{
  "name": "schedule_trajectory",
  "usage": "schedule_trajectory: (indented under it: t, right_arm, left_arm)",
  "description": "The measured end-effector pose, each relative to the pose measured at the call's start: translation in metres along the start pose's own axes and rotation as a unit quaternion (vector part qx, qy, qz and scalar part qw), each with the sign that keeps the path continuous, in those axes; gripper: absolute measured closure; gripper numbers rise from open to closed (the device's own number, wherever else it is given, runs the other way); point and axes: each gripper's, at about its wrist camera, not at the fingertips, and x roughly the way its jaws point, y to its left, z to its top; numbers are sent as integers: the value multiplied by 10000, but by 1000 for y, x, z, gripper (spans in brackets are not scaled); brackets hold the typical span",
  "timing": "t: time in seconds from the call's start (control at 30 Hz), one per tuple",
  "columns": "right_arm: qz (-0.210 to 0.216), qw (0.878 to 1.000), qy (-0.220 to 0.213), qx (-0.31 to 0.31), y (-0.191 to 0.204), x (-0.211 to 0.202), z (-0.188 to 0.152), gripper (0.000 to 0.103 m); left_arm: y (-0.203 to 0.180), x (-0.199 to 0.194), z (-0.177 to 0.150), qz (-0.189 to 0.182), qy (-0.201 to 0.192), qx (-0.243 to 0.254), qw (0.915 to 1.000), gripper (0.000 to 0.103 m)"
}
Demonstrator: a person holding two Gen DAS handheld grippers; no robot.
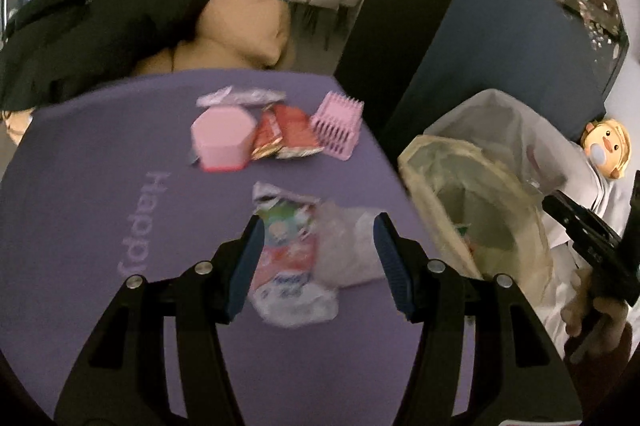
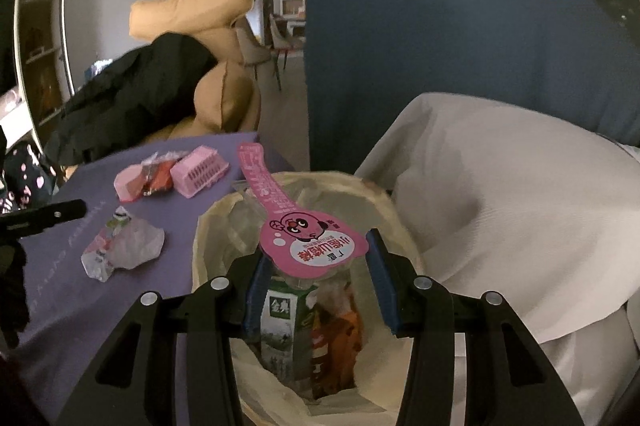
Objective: Collect trash
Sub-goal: 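Move both tools back over the table toward the remaining wrappers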
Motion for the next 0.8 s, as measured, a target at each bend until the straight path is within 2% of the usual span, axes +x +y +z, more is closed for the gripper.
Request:
schedule_trajectory:
  t: [0.13,0.23,0.3,0.5,0.63,0.8]
  right_arm:
    - [72,9993,376,0,8,16,-5,59]
    - [-96,9984,545,-77,13,24,-9,58]
    - [-173,9979,617,-135,15,26,-10,50]
    - [-236,9978,625,-12,14,25,-10,49]
    - [-73,9984,544,112,21,18,-7,49]
    - [231,9985,494,-64,46,16,-3,49]
  left_arm:
    - [14,1,-6,-31,140,-87,9999,49]
    - [21,0,-7,-70,161,-148,9997,49]
    - [26,0,-8,-8,175,-187,9997,49]
    - [43,-5,-9,164,155,-291,9993,49]
    - [54,-10,-9,241,129,-383,9989,49]
    - [67,-19,-10,373,60,-406,9985,49]
